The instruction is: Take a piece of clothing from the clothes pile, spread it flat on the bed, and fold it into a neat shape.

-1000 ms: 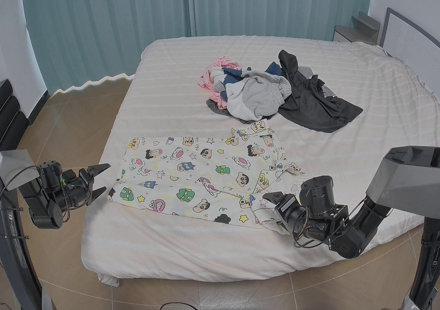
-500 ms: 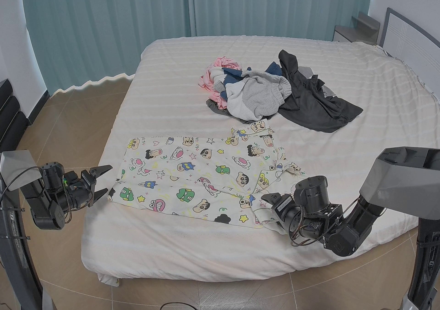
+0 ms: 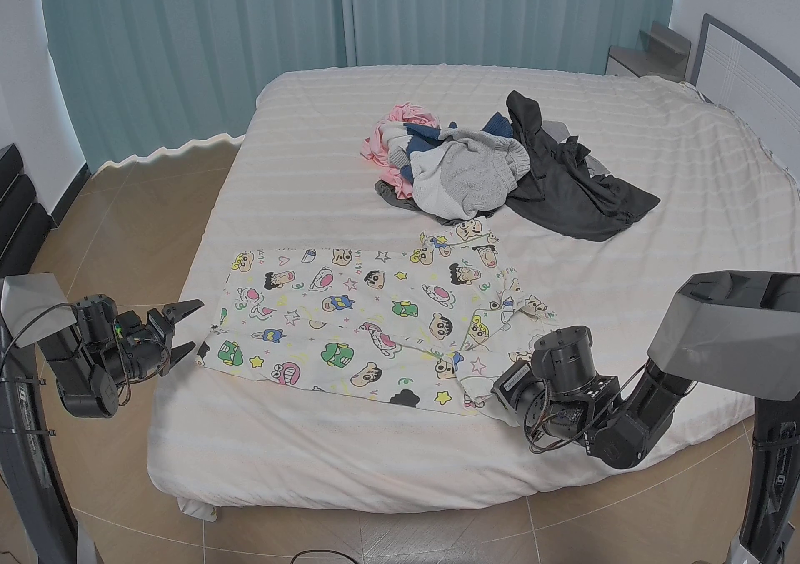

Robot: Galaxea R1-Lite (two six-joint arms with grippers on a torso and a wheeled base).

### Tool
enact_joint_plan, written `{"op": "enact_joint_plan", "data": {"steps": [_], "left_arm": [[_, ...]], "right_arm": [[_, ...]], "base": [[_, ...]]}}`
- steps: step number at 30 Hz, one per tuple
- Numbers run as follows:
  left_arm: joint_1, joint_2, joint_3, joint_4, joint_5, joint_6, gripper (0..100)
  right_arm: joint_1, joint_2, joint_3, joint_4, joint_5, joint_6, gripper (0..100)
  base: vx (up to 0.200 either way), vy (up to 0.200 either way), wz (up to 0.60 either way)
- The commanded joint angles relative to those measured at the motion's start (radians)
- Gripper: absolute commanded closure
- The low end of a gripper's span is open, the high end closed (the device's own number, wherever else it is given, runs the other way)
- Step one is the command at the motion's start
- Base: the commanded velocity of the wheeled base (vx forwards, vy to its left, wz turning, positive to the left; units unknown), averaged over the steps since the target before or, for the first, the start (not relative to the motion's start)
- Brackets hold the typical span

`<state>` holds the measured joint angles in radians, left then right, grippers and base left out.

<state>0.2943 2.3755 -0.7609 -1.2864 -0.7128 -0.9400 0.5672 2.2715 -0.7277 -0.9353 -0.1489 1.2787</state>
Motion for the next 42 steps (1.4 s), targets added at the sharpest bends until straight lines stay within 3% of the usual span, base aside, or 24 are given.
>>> {"op": "enact_joint_plan", "data": {"steps": [1, 17, 42], "left_arm": [[-0.001, 0.002, 0.0, -0.001, -0.001, 0.0, 0], [-0.001, 0.002, 0.0, -0.001, -0.001, 0.0, 0], [-0.001, 0.002, -0.002, -0.001, -0.001, 0.001, 0]], "right_arm": [[0.006, -0.017, 0.004, 0.013, 0.0, -0.001, 100], [0.048, -0.098, -0.118, 0.254, 0.002, 0.001, 100], [0.077, -0.069, -0.141, 0.302, 0.015, 0.065, 100]], "base": [[0.0, 0.0, 0.0], [0.0, 0.0, 0.0], [0.0, 0.0, 0.0]]}}
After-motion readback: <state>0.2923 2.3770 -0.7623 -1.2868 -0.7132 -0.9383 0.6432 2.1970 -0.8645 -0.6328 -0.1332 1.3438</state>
